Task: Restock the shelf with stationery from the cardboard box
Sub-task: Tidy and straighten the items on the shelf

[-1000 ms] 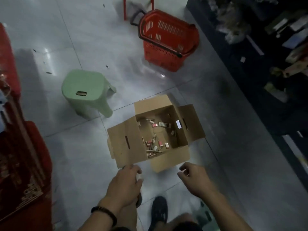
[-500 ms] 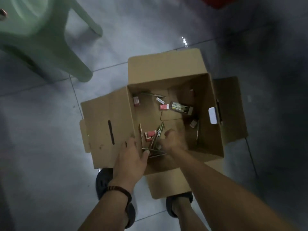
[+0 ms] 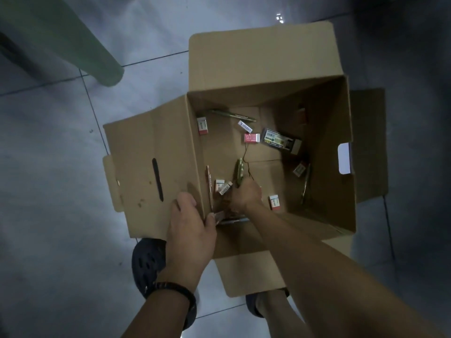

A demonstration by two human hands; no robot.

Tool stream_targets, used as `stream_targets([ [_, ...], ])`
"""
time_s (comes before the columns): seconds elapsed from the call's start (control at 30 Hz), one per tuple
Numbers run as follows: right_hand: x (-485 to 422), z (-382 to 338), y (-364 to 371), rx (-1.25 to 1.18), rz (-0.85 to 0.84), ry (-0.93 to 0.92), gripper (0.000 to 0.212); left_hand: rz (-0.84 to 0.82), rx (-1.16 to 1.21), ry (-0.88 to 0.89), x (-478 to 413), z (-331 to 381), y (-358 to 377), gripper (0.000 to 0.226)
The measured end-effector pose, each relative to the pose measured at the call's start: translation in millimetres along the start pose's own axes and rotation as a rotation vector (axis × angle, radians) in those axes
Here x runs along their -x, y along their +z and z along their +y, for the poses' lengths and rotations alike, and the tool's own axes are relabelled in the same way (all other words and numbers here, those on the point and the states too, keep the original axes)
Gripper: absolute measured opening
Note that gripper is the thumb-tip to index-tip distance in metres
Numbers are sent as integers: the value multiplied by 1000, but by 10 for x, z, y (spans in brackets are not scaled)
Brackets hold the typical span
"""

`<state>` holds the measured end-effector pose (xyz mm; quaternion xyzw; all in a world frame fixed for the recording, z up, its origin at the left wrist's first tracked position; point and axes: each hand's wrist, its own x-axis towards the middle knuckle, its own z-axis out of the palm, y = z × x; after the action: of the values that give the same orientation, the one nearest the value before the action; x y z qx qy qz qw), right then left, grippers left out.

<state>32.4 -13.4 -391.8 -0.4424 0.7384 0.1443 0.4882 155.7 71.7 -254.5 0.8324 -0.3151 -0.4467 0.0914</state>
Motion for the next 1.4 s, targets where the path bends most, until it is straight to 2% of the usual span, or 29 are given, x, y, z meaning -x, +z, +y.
stream_targets([
  [0.17,287,40,-402,-236,8,-24,44,-43,37,-64,8,69,-147,31],
  [0.33,1276,-420,-1024,-487,-36,-175,48,-64,242,-47,411,572,-675,23],
  [0.47,2449,-1133,-1712,-542,-166,-325,50,-199,587,-104,917,1247,-1471,14],
  [0.57,3444,-1720,-2186,-497,-264,-427,52,-302,791,-91,1358,1731,-2263,30],
  [0.67,4363,-2206,-2523,-381,-257,-486,74,-339,869,-28,1915,2111,-3067,36],
  [0.77,5223,-2603,-2813,-263,-251,-623,60,-219,920,26,2534,2314,-3749,35],
  [0.87,6026,-2887,-2955,-146,-254,-760,73,-69,920,63,3238,2407,-4342,38],
  [0.93,6518,-3007,-2935,-72,-260,-881,67,53,949,67,3691,2384,-4641,43],
  [1.03,7259,-3119,-2805,-17,-279,-980,42,256,915,35,4380,2267,-4980,41],
  [1.13,7900,-3109,-2567,9,-251,-1050,41,431,858,19,5008,2071,-5213,45],
  [1.23,8466,-3053,-2245,50,-231,-1121,42,588,857,8,5523,1755,-5360,40],
  [1.4,9534,-2928,-1626,139,-193,-1312,37,843,1205,-44,6393,1134,-5620,30],
])
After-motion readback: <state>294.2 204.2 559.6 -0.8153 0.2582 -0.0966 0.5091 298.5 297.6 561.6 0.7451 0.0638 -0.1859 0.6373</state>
